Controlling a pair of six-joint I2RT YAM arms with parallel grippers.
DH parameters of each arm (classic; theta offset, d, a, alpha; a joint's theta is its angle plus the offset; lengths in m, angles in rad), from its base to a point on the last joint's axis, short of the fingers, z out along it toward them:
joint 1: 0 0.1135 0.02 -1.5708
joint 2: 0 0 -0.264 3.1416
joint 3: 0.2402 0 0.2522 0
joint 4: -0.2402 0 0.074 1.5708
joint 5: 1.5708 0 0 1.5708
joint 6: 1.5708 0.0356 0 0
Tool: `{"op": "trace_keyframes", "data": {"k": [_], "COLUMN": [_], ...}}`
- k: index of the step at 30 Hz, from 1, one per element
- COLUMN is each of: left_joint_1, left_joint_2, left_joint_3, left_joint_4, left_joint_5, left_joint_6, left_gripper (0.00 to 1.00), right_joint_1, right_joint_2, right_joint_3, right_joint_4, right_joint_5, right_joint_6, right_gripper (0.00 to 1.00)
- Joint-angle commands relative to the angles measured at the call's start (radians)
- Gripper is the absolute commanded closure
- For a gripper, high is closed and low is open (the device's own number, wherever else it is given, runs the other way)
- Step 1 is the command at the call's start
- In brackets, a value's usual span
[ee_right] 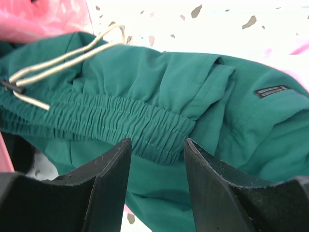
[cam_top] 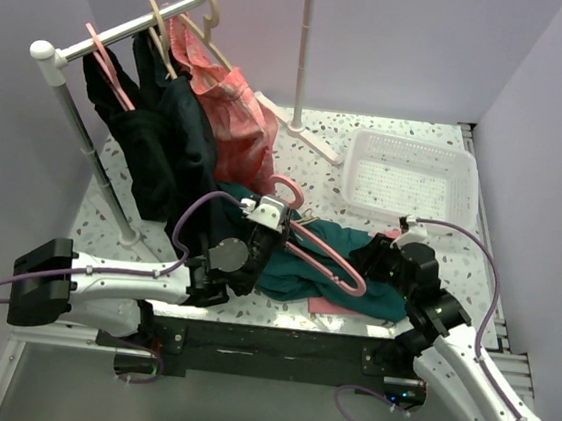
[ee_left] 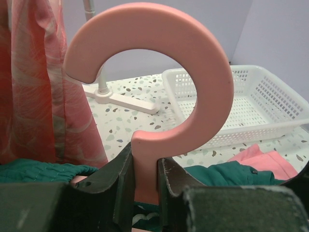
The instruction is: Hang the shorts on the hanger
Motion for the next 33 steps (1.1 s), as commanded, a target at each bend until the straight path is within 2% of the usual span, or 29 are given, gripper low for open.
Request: {"op": "trace_keyframes", "data": {"k": [1, 7, 19, 24, 30, 33], "left_joint_1": [0.02, 0.031, 0.037, 0.039, 0.043, 0.045], "left_joint_2": [-0.018, -0.015, -0.022, -0.018, -0.007, 0.008], "left_joint_3": [0.066, 0.07, 0.082, 0.085, 0.089, 0.089], "left_joint_4": [-0.002, -0.01, -0.014, -0.011, 0.027, 0.091], "left_joint_5": [-0.04, -0.027, -0.015, -0.009, -0.007, -0.015], "left_joint_6": [-0.026, -0.066, -0.068, -0.066, -0.045, 0.001], "left_gripper": [1.0, 1.0, 1.0, 1.0, 1.0, 1.0], "right_joint_1": [0.046, 0.077, 0.126, 0.127, 0.126, 0.127], "right_joint_2": [-0.023, -0.037, 0.07, 0.13, 0.182, 0.218], "right_joint_3": [0.015, -0.011, -0.012, -0.009, 0.014, 0.075], "right_joint_4": [-0.005, -0.036, 0.046, 0.132, 0.215, 0.165], "right_joint_5": [0.029, 0.049, 0.166, 0.204, 0.279, 0.298], "right_joint_6": [-0.045, -0.016, -0.047, -0.057, -0.059, -0.042], "right_gripper": [0.48, 0.47, 0.49, 0.51, 0.62, 0.87]}}
